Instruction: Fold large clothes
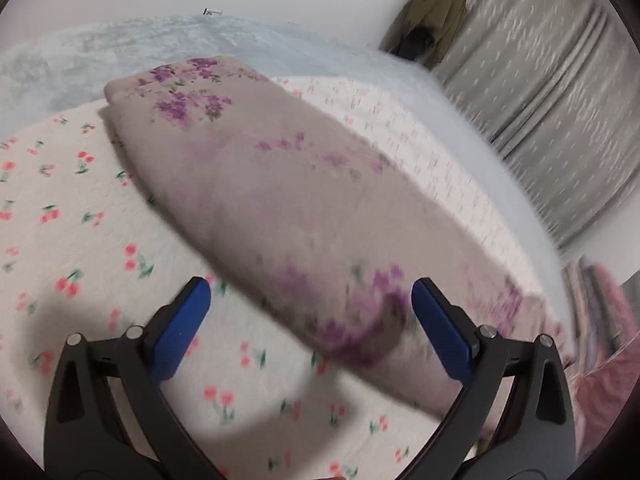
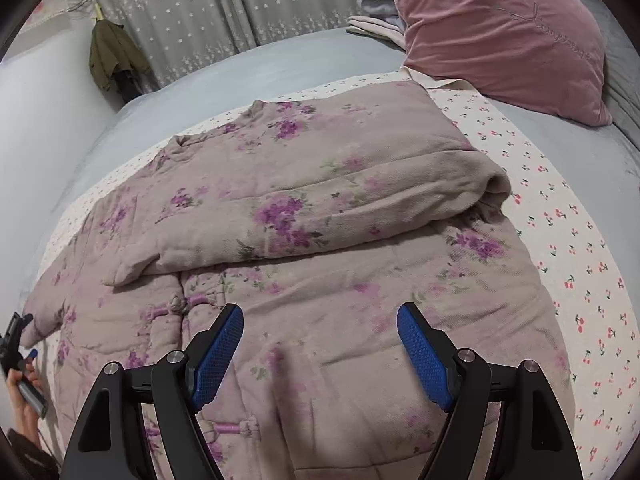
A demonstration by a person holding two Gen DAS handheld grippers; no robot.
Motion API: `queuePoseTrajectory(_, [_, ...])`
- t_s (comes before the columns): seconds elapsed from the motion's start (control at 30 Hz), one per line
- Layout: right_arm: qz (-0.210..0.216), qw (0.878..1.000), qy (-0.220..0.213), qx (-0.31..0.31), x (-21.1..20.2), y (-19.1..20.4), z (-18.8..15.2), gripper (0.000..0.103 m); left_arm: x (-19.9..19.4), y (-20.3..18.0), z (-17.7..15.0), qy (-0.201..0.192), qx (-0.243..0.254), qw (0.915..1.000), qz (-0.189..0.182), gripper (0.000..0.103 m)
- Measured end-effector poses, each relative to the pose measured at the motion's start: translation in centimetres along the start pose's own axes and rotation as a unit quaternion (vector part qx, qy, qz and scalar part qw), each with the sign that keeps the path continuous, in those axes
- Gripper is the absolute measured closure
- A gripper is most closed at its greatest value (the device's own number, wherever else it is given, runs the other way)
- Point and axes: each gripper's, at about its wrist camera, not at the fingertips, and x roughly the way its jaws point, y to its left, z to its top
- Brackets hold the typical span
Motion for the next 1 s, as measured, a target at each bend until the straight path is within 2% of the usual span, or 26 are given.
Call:
queuePoseTrajectory(0.1, [0.001, 1.0, -0.003, -0.005, 0.0, 0.3, 0.1, 0.023, 0.6, 0.4, 0.8, -0.014, 0.002, 0.9998, -0.016, 0.004])
queuePoseTrajectory(0.13, [0.001, 1.0, -0.001, -0.006, 0.1, 0.4, 0.1, 0.023, 1.0, 0.5, 1.2, -0.015, 0.004, 0.9998, -0.014, 0.005])
queuePoseTrajectory(0.17, [0.001, 1.0, 0.001, -0.006, 0.2, 0.4, 0.0, 0.023, 1.1, 0.7, 1.7, -0.016, 0.005, 0.9998, -0.012, 0.012])
queuePoseTrajectory(0.23, [0.003, 1.0, 0.004, -0.007, 0.4, 0.5, 0.0, 0.023, 1.6, 0.7, 2.2, -0.012, -0.003, 0.9999, -0.008, 0.03])
queuePoseTrajectory(0.3, [0.003, 1.0, 0.004, -0.01, 0.4, 0.5, 0.0, 0.023, 1.9, 0.7, 2.7, 0.005, -0.02, 0.9998, -0.002, 0.074])
queuePoseTrajectory(0.37, [-0.001, 1.0, 0.0, -0.009, 0.4, 0.4, 0.1, 0.023, 1.3, -0.1, 3.1, 0.005, -0.025, 0.9996, -0.009, 0.081])
queuePoseTrajectory(0.5, [0.002, 1.0, -0.004, -0.003, 0.2, 0.2, 0.3, 0.023, -2.6, -4.2, 3.3, -0.041, 0.026, 0.9979, -0.043, 0.085])
queuePoseTrajectory(0.67, [0.012, 1.0, -0.005, -0.001, -0.1, 0.3, 0.2, 0.023, -6.3, -9.6, 2.7, -0.059, 0.076, 0.9911, -0.092, 0.087])
queuePoseTrajectory(0.83, [0.024, 1.0, -0.012, 0.002, -0.8, 0.2, 0.3, 0.023, -8.7, -15.6, 0.9, -0.047, 0.114, 0.9807, -0.151, 0.087])
queuePoseTrajectory(1.0, [0.023, 0.999, -0.025, 0.002, -1.6, 0.0, 0.5, 0.023, -9.9, -21.4, -1.7, -0.025, 0.162, 0.9692, -0.184, 0.087])
